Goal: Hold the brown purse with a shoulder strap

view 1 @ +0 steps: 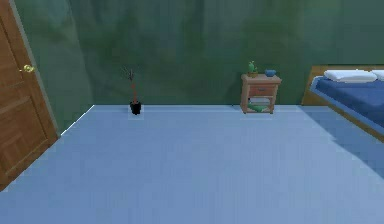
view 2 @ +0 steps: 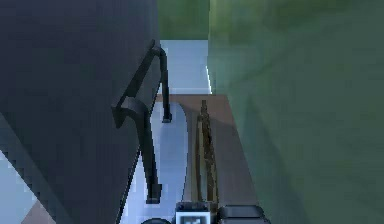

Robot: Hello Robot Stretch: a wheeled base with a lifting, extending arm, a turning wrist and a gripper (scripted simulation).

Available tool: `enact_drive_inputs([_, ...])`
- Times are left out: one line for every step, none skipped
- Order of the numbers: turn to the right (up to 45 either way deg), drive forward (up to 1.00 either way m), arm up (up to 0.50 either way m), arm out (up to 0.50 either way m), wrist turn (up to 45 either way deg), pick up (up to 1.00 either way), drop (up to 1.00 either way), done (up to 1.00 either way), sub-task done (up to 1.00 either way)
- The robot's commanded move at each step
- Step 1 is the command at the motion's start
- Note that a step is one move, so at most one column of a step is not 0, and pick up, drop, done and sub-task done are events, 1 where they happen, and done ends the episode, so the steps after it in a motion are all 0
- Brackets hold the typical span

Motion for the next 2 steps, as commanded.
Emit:
enact_drive_inputs([0.0, 0.00, 0.00, 0.00, 45.0, 0.00, 0.00, 0.00, 0.00])
enact_drive_inputs([0.0, 0.00, 0.00, 0.00, 45.0, 0.00, 0.00, 0.00, 0.00])
